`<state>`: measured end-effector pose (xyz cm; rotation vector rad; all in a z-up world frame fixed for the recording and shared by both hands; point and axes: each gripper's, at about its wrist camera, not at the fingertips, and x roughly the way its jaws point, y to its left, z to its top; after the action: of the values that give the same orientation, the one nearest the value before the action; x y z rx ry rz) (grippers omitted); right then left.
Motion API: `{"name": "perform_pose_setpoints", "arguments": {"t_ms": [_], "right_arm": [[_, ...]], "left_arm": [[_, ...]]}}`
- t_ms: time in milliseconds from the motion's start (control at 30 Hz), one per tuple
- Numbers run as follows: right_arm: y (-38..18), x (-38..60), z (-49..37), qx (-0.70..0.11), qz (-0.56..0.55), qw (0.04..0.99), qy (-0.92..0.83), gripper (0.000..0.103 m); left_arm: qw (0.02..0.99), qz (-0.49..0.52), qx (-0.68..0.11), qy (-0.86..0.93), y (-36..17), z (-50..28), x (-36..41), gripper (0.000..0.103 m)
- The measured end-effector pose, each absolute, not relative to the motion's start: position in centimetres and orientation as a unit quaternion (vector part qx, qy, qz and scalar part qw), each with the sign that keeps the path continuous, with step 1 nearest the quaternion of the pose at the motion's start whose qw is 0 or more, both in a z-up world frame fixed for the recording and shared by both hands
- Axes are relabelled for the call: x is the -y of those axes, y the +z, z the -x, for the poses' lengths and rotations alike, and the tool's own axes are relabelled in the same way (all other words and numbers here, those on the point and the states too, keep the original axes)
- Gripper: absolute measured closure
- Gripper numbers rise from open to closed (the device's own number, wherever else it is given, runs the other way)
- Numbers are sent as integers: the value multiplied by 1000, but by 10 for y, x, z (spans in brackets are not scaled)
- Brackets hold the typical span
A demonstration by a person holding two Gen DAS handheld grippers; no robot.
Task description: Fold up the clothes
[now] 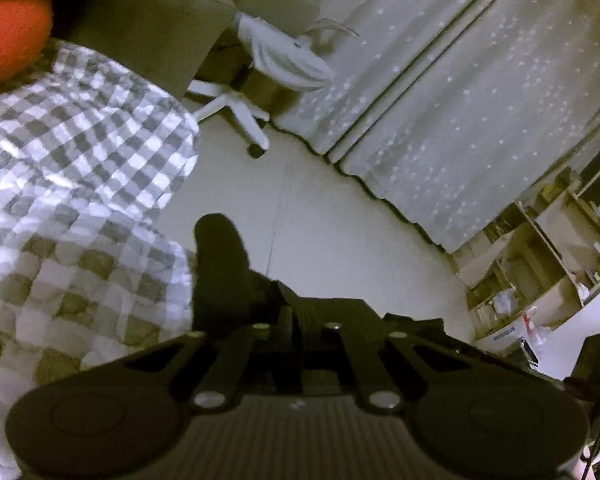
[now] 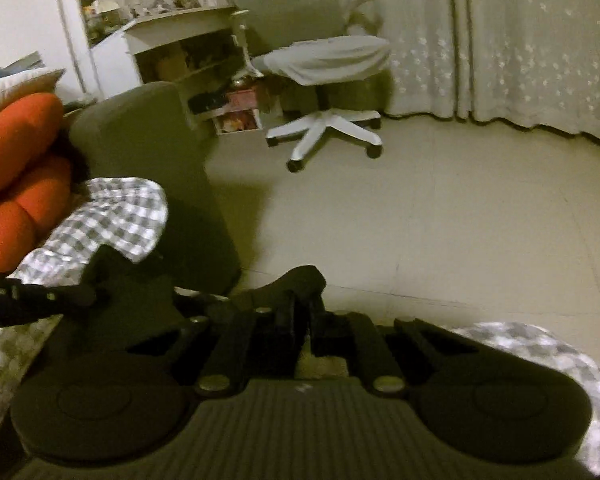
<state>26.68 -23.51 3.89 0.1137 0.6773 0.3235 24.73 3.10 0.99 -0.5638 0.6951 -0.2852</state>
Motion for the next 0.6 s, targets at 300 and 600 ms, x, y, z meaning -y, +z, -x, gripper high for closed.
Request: {"name": "perform_pose_setpoints", "arguments": {"t_ms": [300,600], "right_arm": [[45,234,-272,-325,-79,923,190,67],[48,236,-270,-283,-57,944,158,99]], "left_arm": [[895,256,-333,-148,9,-249,-19,65],[923,217,-285,-143,19,-239,-15,102]]}}
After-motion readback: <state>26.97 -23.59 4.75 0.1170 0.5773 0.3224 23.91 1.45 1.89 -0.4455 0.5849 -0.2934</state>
